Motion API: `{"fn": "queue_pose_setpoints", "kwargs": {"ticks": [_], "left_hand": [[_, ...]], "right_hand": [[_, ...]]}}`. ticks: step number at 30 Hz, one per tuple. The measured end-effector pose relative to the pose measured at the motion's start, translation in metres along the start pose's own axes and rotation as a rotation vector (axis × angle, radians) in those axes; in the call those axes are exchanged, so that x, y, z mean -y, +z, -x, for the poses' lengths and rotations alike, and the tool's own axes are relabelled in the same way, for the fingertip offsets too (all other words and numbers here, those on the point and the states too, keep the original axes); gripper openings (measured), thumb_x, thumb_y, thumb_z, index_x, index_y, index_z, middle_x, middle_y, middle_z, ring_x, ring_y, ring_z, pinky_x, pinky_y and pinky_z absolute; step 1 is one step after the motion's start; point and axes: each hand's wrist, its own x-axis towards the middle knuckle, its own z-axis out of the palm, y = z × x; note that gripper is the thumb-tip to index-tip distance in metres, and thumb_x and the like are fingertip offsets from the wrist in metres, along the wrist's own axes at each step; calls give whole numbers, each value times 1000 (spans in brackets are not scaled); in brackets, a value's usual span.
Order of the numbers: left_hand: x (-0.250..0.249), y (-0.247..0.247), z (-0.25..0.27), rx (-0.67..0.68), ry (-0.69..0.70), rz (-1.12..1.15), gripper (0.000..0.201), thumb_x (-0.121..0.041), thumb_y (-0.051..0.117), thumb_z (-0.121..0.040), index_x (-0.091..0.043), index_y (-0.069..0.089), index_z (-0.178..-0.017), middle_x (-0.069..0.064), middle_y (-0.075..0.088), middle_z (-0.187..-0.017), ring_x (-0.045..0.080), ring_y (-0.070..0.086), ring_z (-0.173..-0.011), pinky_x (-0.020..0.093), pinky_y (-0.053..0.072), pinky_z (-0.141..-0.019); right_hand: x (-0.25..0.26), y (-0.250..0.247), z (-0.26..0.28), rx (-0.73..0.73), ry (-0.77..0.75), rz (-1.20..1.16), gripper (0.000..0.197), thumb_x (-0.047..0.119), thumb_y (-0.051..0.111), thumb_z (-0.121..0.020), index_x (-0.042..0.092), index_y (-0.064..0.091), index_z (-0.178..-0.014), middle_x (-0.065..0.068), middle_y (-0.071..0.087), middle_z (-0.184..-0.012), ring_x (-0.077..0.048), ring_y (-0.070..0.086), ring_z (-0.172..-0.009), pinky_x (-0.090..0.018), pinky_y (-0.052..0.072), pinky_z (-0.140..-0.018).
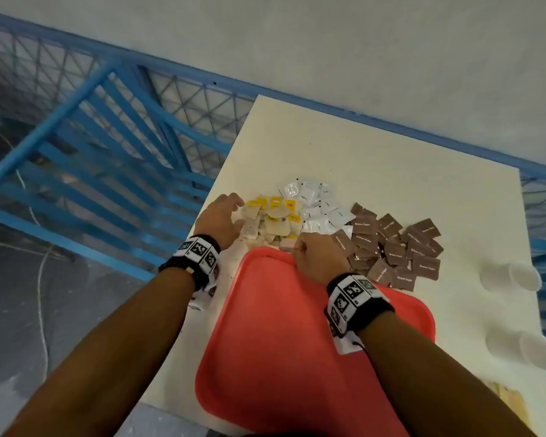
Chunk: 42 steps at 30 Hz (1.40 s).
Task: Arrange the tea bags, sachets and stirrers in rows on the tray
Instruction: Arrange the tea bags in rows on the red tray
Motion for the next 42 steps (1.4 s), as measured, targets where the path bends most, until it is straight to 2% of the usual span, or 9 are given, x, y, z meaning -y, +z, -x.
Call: {"fn": "queue_pose_setpoints", "kwargs": {"ticks": [4, 8, 17, 23, 27, 30, 33, 37, 42], "left_hand": [[-3, 10, -3, 208, 93, -307, 62, -43, 73, -82, -31, 47, -137, -2, 48, -139, 26, 50, -122, 46, 40, -98], [5, 26, 0, 201, 66, -212, 69, -43, 75, -80, -29, 45, -141, 0, 47, -142, 27, 53, -122, 46, 42, -99], [3, 26, -1, 95, 130, 8, 21, -18, 60, -92, -11, 62, -112, 8, 62, -95, 29, 59, -87, 42, 50, -77], [-11, -10, 1, 152, 102, 305, 11, -21, 74, -87, -19, 63, -84, -4, 62, -78, 18, 59, -76, 23, 44, -70], [-24, -24, 7, 297, 65, 512, 13, -23, 78, -83, -16, 67, -85, 4, 65, -89, 13, 60, -84, 23, 47, -77], [-22, -19, 24, 373, -62, 816, 33, -28, 81, -80, -2, 66, -92, 11, 67, -89, 17, 61, -85, 31, 49, -80], [-10, -6, 45, 316, -212, 1012, 63, -37, 80, -69, 13, 56, -98, 24, 66, -96, 23, 64, -88, 35, 55, -79], [-1, 0, 64, 251, -332, 1113, 34, -20, 77, -66, -2, 53, -83, 18, 62, -81, 23, 67, -76, 26, 52, -60], [-1, 7, 71, 321, -243, 1088, 44, -12, 82, -77, 3, 42, -80, 42, 56, -78, 56, 65, -81, 42, 56, -68]], "right_hand": [[0, -1, -14, -12, 9, 36, 9, 17, 50, -88, 20, 56, -82, -3, 62, -92, -23, 58, -86, -39, 53, -76], [3, -1, -26, -14, -59, 65, 15, 19, 53, -92, 14, 60, -104, -6, 57, -104, -24, 56, -95, -38, 51, -78], [20, 16, -45, -83, -211, 282, 53, 22, 65, -82, 17, 46, -132, -8, 42, -126, -28, 43, -107, -45, 52, -79], [25, 4, -46, -48, -181, -47, 66, 25, 70, -82, 25, 42, -142, 0, 38, -134, -21, 38, -118, -34, 42, -94], [30, -4, -39, -9, -299, -278, 5, 14, 66, -88, 18, 64, -85, -1, 57, -90, -6, 47, -75, -25, 37, -71], [30, -3, -27, 109, -242, -347, 27, 20, 66, -91, 4, 58, -70, 0, 54, -65, -6, 43, -55, -24, 33, -57], [23, -6, -34, 130, -172, -231, 15, 24, 71, -85, 10, 70, -86, -1, 64, -84, -11, 57, -75, -28, 50, -72], [22, -10, -57, -11, -178, 169, 36, 28, 65, -86, 17, 58, -120, -2, 50, -120, -24, 46, -112, -43, 50, -88], [30, 13, -74, 74, -246, 412, 64, 50, 65, -82, 14, 45, -131, -7, 43, -133, -33, 39, -120, -48, 49, -89]]}}
